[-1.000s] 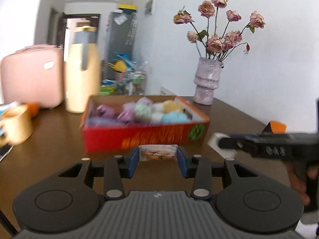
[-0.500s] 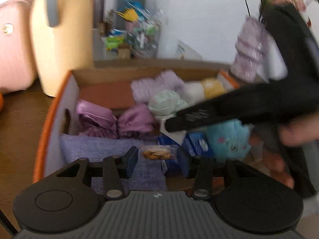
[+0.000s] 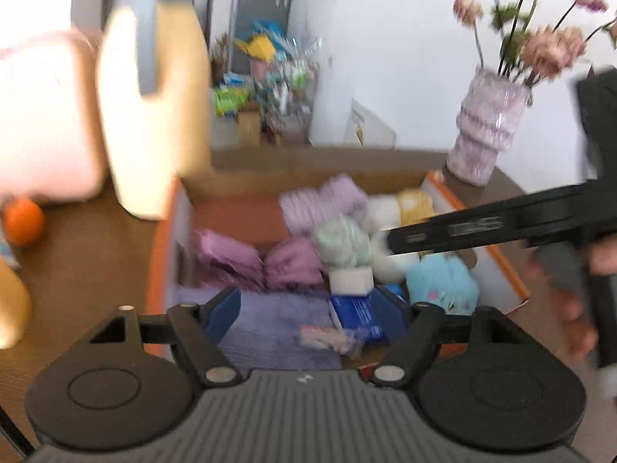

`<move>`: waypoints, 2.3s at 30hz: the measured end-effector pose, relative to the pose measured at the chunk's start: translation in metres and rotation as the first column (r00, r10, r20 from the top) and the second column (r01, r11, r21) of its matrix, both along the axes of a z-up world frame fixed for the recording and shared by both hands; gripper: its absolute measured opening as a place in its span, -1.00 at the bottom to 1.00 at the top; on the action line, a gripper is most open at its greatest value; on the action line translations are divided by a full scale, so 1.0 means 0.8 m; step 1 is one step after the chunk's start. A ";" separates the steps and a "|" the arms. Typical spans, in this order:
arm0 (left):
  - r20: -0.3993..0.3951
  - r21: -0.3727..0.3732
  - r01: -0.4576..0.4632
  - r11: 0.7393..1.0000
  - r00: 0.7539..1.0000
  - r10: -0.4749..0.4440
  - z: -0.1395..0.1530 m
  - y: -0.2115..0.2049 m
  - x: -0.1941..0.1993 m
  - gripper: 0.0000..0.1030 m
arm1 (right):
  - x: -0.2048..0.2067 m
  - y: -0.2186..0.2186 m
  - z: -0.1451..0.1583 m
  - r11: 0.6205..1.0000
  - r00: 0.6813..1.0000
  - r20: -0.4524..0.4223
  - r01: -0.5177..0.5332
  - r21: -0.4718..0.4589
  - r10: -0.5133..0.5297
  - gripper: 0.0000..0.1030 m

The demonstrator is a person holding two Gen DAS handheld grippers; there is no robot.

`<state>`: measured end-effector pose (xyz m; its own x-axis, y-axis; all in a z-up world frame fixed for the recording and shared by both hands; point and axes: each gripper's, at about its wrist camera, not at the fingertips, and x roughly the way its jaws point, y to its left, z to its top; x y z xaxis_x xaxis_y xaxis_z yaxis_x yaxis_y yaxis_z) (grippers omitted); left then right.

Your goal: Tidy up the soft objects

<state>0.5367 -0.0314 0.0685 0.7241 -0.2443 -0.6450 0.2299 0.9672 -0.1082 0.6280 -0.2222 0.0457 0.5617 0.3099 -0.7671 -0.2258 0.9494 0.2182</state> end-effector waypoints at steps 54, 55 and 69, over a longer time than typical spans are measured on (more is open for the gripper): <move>0.500 0.039 -0.285 0.958 0.836 0.228 -0.033 0.071 -0.640 1.00 | -0.750 -0.021 -0.018 0.998 0.794 0.605 0.040 0.038 -0.055 0.83; 0.502 0.024 -0.285 0.958 0.832 0.235 -0.032 0.071 -0.642 1.00 | -0.751 -0.017 -0.016 0.999 0.791 0.610 0.049 0.024 -0.053 0.83; 0.515 0.031 -0.253 0.967 0.834 0.201 -0.026 0.064 -0.643 1.00 | -0.742 -0.013 -0.013 0.996 0.793 0.604 0.083 0.016 -0.076 0.84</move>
<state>0.0226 0.0200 0.0478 0.9822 0.0099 -0.1878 0.0006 0.9984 0.0558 0.0344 -0.2328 0.0350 0.9341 0.2373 -0.2667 -0.2318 0.9714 0.0524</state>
